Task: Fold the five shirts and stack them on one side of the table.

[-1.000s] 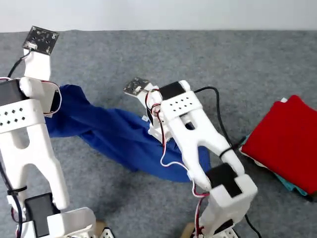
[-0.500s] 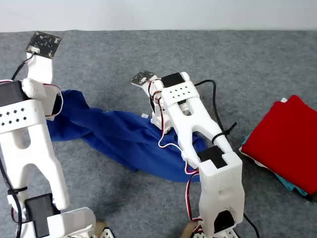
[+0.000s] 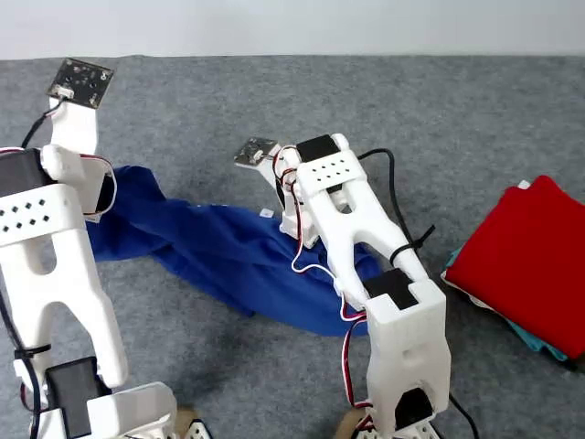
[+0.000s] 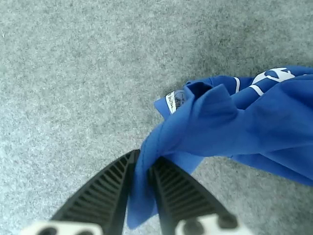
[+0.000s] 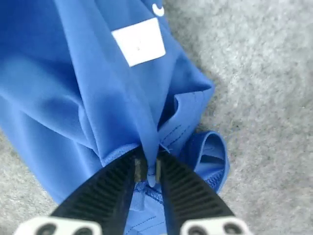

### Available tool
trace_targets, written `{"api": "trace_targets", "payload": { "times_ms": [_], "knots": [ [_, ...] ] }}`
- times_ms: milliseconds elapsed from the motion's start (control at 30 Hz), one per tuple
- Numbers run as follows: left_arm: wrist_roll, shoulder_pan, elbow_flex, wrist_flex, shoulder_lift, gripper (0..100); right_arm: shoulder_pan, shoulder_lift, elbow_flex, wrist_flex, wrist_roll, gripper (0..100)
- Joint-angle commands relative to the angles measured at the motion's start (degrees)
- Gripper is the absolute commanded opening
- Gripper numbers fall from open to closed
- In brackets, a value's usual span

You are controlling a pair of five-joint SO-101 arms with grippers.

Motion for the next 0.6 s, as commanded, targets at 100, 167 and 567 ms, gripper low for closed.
{"api": "trace_targets", "payload": {
  "times_ms": [100, 167, 567],
  "knots": [
    [0.5, -0.3, -0.4, -0.9, -2.9, 0, 2.1, -4.7, -12.1, 8.3, 4.2, 2.4],
    [0.5, -0.3, -0.6, -0.9, -2.9, 0, 3.1, -6.5, -16.9, 10.9, 6.1, 0.9],
    [3.4, -0.3, -15.3, 3.1, -3.0, 0, 10.5, -15.9, -38.5, 13.8, 11.6, 1.1]
  ]
}}
